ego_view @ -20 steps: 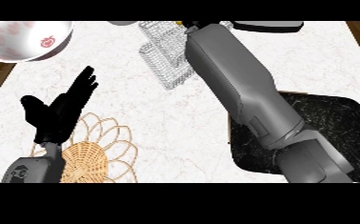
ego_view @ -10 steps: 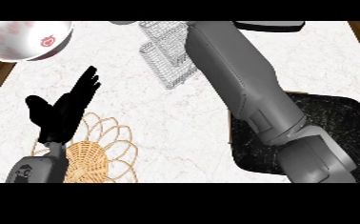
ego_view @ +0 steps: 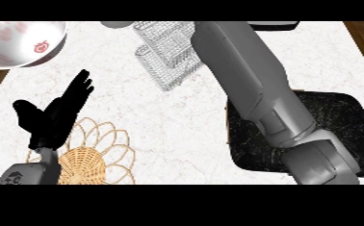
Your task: Pick the lemon from the tray and place it in the tiered basket
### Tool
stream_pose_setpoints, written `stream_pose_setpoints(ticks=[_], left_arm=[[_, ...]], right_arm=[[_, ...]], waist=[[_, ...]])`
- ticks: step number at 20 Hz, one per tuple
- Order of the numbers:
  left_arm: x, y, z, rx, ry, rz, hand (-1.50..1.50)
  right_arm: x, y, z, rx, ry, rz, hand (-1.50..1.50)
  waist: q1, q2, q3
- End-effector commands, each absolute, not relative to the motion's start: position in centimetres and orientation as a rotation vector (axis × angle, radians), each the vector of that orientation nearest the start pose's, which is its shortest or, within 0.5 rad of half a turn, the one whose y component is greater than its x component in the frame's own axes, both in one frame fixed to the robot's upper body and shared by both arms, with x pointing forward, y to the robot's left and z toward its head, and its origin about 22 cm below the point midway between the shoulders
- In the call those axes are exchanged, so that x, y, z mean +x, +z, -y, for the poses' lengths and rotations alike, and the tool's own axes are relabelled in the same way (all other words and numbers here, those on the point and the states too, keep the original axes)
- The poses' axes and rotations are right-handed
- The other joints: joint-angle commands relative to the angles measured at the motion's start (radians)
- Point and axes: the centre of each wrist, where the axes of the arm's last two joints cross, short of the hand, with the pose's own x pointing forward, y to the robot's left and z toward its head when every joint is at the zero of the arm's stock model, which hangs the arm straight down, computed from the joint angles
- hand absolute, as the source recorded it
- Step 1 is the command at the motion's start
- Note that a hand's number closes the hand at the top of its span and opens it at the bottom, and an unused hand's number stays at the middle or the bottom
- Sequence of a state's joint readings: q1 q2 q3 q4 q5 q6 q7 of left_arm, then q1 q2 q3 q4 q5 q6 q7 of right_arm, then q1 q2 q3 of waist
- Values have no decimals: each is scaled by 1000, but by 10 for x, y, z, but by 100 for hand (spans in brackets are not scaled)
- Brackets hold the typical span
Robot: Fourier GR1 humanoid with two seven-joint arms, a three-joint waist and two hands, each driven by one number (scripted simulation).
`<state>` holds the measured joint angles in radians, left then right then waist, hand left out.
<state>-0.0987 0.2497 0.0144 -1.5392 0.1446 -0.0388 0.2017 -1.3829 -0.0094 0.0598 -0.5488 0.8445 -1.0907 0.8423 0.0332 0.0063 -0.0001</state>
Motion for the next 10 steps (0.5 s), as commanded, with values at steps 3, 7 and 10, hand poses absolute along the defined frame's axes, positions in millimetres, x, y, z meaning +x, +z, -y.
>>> stream_pose_setpoints(ticks=[3,7,10], left_arm=[[262,24,-291,89,-77,1411,0],[244,32,-298,117,-55,1387,0],[245,16,-306,104,-44,1388,0]], right_arm=[[443,213,46,-977,-589,1716,-150],[440,210,78,-1001,-653,1704,-150],[431,220,92,-992,-670,1689,-150]], waist=[[-43,-12,-1],[-69,-31,1],[-88,-31,-1]])
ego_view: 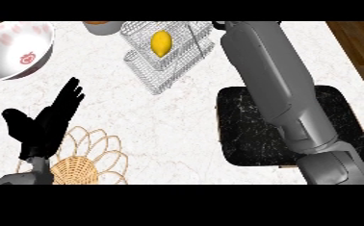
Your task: Pick the lemon from the tray and place it in the tiered basket
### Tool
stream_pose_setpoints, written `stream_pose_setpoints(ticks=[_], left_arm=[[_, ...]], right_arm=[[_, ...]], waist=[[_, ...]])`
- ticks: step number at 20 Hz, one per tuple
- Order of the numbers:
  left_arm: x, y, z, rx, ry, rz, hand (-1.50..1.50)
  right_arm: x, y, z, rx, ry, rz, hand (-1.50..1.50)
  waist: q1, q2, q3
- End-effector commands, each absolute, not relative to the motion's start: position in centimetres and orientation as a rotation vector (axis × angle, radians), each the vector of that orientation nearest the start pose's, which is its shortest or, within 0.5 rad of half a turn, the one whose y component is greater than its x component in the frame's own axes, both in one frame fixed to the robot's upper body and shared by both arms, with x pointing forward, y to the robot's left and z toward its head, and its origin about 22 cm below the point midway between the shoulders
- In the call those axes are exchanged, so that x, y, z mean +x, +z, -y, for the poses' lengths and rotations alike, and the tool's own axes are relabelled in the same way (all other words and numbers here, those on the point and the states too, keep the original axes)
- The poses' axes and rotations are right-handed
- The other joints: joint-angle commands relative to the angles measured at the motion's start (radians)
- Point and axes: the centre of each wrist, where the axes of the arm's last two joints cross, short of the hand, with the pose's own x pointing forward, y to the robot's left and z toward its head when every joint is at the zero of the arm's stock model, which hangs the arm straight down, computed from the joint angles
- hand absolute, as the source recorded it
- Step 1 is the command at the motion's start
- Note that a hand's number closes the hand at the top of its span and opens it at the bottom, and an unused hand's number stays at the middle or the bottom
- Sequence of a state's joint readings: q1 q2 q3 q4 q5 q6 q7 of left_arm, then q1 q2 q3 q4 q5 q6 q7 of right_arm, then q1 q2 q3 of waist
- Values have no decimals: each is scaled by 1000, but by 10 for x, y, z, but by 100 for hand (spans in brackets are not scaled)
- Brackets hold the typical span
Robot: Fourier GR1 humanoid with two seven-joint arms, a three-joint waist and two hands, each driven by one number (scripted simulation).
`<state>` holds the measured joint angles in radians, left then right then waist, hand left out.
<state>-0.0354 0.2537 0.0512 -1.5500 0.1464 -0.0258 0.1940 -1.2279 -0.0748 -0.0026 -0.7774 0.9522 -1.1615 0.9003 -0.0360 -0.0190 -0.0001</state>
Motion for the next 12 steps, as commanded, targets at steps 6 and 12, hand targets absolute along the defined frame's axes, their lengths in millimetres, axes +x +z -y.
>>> stream_pose_setpoints(ticks=[6,12], left_arm=[[238,19,-313,133,-29,1394,0],[232,16,-314,134,-33,1382,0]], right_arm=[[390,211,143,-1037,-680,1721,-150],[330,231,185,-1032,-622,1727,-150]], waist=[[-42,-11,0],[-43,-8,0]])
